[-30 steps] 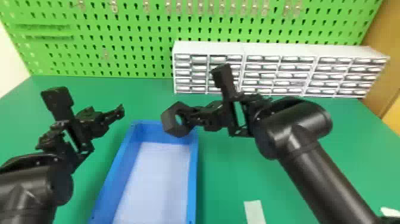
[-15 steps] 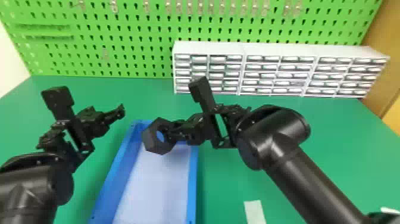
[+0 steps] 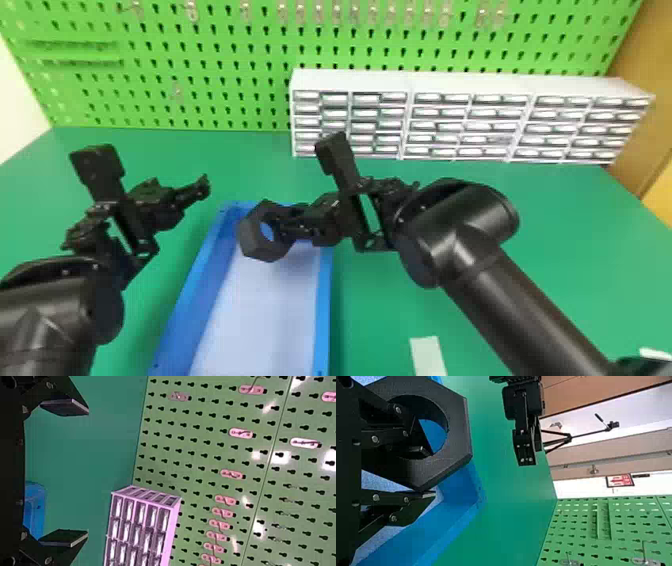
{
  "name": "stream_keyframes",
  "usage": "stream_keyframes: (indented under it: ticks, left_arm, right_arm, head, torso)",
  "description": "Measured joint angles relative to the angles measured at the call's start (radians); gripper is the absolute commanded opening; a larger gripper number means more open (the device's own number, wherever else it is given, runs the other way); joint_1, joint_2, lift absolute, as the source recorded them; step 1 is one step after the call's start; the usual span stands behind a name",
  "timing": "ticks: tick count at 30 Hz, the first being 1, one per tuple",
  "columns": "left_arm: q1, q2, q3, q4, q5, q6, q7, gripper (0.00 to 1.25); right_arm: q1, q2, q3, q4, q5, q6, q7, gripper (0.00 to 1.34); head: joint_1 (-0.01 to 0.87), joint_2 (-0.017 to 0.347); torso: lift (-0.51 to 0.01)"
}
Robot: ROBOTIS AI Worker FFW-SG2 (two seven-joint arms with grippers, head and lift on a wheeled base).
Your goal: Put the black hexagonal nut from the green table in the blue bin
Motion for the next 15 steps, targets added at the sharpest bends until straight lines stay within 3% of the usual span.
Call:
stream_keyframes:
  ticks: [4,8,15]
  left_arm:
    - [0.001,0.000,0.000,0.000,0.001,0.000,0.000,1.06]
    - [0.001,0.000,0.000,0.000,0.001,0.000,0.000,1.06]
    - [0.002,0.000,0.000,0.000,0.001,0.000,0.000,1.06]
  right_arm:
    - [0.001,-0.001,0.001,0.000,-0.002,0.000,-0.003,0.50]
    - [0.002,-0.002,0.004,0.000,-0.004,-0.002,-0.006,0.75]
    - [0.005,-0.003,0.006,0.000,-0.012,-0.006,-0.013,0.80]
  head:
    - [0.666,0.032]
    - [0.666,0.032]
    - [0.666,0.032]
  torso:
    - [-0.100]
    - [-0.100]
    - [-0.100]
